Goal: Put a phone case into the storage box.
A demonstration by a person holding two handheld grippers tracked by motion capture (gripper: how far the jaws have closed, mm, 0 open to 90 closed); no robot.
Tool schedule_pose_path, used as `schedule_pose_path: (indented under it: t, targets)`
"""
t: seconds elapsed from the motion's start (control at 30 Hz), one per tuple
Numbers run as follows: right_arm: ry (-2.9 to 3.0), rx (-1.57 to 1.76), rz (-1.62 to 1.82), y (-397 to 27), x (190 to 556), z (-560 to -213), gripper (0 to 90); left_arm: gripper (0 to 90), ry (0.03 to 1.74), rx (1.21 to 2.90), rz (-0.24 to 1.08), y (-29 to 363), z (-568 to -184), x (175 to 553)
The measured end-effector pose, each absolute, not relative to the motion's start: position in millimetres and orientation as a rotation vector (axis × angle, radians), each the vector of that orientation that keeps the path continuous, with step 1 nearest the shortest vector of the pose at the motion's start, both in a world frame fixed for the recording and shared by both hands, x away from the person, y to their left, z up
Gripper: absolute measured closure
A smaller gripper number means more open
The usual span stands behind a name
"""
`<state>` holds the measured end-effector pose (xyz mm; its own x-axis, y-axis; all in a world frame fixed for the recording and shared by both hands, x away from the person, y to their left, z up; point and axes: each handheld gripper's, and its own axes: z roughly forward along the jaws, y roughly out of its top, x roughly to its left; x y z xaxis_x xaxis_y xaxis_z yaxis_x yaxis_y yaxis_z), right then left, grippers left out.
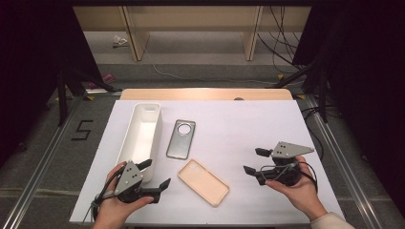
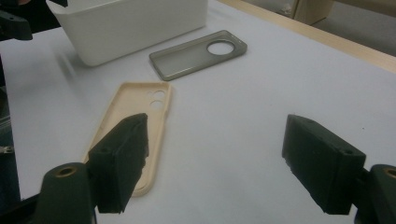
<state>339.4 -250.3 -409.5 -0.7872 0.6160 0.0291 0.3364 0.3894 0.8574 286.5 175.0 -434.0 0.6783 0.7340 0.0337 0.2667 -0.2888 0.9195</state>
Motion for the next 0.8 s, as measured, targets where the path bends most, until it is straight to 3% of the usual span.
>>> schedule_pose_path:
  t: [0.37,0.8]
  targets:
    - [2.355,0.858,1.35,-251,340,-410,22.2,19.9,0.763,1.946,0.579,158,-417,303]
    - [2.335,0.874,1.366,-257,338,-409,21.9,27.1,0.586,2.342,0.613,113,-384,357]
